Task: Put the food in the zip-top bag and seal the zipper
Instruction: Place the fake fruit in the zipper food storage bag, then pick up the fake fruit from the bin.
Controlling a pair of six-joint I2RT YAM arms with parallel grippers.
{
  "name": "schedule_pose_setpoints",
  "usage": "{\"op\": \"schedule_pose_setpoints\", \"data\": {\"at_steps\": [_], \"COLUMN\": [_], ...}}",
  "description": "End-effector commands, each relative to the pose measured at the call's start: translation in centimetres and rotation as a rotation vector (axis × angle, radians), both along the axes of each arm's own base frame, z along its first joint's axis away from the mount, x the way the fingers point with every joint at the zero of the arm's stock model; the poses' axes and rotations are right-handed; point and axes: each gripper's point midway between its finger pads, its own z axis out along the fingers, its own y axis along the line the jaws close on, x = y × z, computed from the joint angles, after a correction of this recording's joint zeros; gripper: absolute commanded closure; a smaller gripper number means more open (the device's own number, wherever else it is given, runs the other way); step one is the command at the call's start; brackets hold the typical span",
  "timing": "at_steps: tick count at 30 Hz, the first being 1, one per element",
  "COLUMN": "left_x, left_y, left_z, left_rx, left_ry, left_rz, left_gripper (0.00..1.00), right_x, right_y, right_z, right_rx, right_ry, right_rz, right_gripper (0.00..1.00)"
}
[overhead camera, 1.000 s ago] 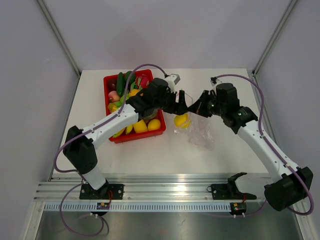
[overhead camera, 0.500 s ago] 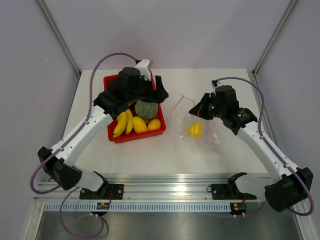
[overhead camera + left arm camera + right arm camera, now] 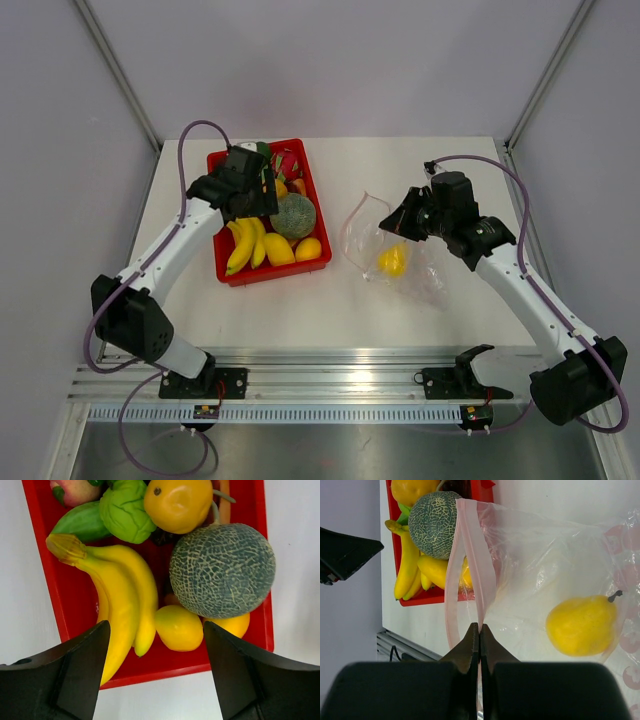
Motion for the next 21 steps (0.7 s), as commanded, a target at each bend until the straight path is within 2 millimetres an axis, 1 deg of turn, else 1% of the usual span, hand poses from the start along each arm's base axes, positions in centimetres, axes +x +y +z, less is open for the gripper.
{"op": "schedule_pose_setpoints", "data": {"at_steps": [1,2,3,4,5,6,7,8,9,10,11,13,14,15,17,21], "left_x": [2.6,3.0,3.7,4.9,5.5,6.6,7.4,8.3,8.9,9.6,10.4,11.2,11.7,12.2,12.6,12.7], "left_y": [0.0,-0.3,-0.5,0.1,-0.2,0.4,0.3,0.1,0.3,0.2,0.0,-0.3,-0.4,-0.6,-0.9,-1.2], "left_z": [2.2,2.3,2.3,2.1,1.9,2.0,0.9,1.6,1.5,0.4,1.0,0.4,-0.8,-0.6,-1.3,-2.0], "left_rx": [-0.023,-0.048,-0.07,-0.09,-0.132,-0.157,-0.165,-0.19,-0.192,-0.187,-0.195,-0.186,-0.174,-0.177,-0.171,-0.176], "left_ry": [-0.089,-0.088,-0.094,-0.09,-0.081,-0.096,-0.073,-0.089,-0.084,-0.062,-0.076,-0.066,-0.04,-0.046,-0.033,-0.022], "left_rz": [0.047,0.053,0.063,0.099,0.105,0.127,0.13,0.128,0.137,0.139,0.135,0.131,0.127,0.119,0.109,0.093], "left_gripper": [0.22,0.21,0.17,0.11,0.07,0.04,0.04,0.04,0.04,0.05,0.06,0.1,0.11,0.12,0.15,0.19], "right_x": [0.2,0.2,0.2,0.2,0.2,0.1,0.1,0.1,0.1,0.1,0.2,0.2,0.3,0.3,0.4,0.5], "right_y": [0.1,0.1,0.1,0.1,0.0,0.0,-0.1,-0.1,-0.2,-0.3,-0.3,-0.3,-0.3,-0.3,-0.4,-0.4], "right_z": [1.5,1.6,1.5,1.6,1.5,1.6,1.5,1.5,1.5,1.5,1.4,1.2,1.1,1.3,1.1,1.0], "right_rx": [-0.003,-0.001,-0.003,-0.002,-0.006,-0.006,-0.011,-0.014,-0.019,-0.022,-0.026,-0.029,-0.031,-0.03,-0.033,-0.039], "right_ry": [-0.051,-0.052,-0.05,-0.052,-0.052,-0.054,-0.053,-0.053,-0.054,-0.054,-0.053,-0.051,-0.048,-0.051,-0.047,-0.045], "right_rz": [0.007,0.008,0.009,0.007,0.006,0.008,0.003,0.005,0.001,-0.001,-0.002,-0.003,-0.004,-0.004,-0.007,-0.013], "right_gripper": [1.0,1.0,1.0,1.0,1.0,1.0,1.0,1.0,1.0,0.99,0.99,1.0,0.99,0.99,0.99,0.99]}}
